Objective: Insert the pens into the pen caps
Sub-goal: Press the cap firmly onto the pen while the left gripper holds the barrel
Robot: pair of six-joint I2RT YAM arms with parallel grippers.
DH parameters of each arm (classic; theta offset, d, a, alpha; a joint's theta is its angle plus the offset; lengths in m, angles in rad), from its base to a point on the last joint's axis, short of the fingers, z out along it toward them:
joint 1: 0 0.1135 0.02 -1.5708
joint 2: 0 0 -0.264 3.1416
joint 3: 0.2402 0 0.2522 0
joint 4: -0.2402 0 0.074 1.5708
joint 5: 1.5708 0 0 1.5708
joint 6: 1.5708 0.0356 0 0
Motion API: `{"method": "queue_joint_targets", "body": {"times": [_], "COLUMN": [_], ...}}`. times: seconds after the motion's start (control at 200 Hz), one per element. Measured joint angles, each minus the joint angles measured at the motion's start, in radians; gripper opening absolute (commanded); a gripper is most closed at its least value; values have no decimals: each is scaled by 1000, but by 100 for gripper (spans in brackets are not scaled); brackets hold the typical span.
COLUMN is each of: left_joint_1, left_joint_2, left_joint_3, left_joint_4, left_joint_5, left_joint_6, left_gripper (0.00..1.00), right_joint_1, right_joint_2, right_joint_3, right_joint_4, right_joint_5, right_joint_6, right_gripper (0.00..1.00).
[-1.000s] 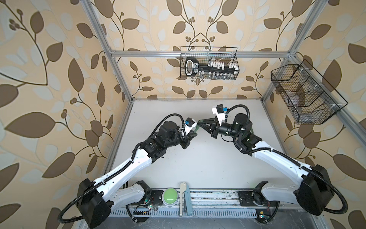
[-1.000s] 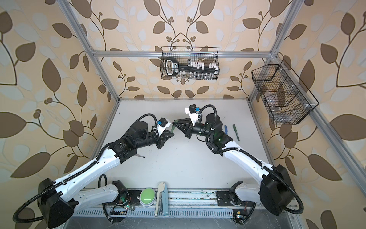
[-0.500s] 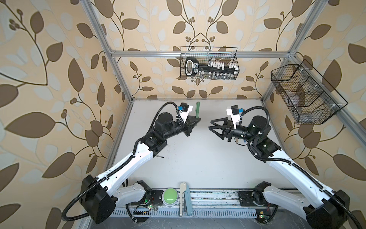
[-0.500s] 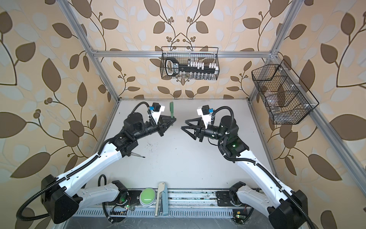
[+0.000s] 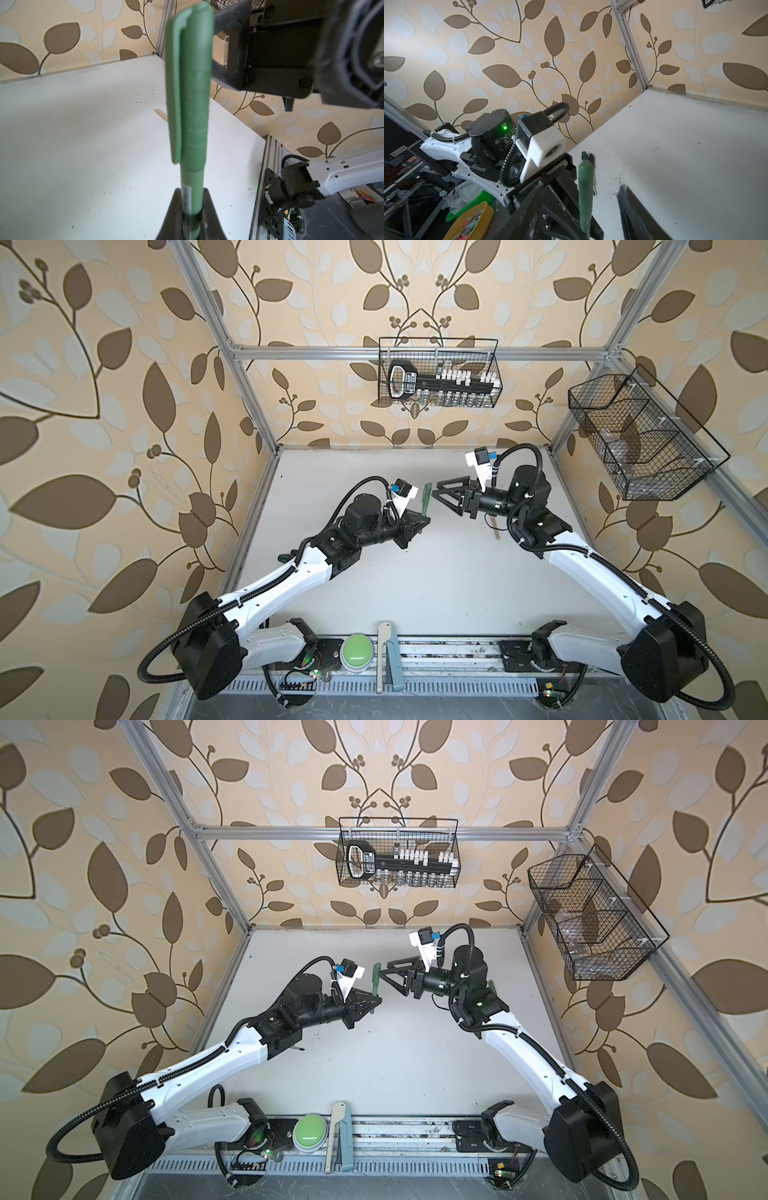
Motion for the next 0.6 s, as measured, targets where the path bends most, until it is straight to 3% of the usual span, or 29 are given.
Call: {"method": "queue_joint_targets", "body": {"times": [0.6], "left_joint_1": [0], "left_joint_2": [0], "left_joint_3": [0], "left_joint_4": [13], "left_joint_5": [0], "left_joint_6": [-10], "left_gripper": [0], "right_joint_1": [17], "right_joint_2": [88], "right_joint_3": [66], "right_joint_4": [-27], "right_joint_5": [-10], "right_joint_6": [13], "right_gripper": [49]}}
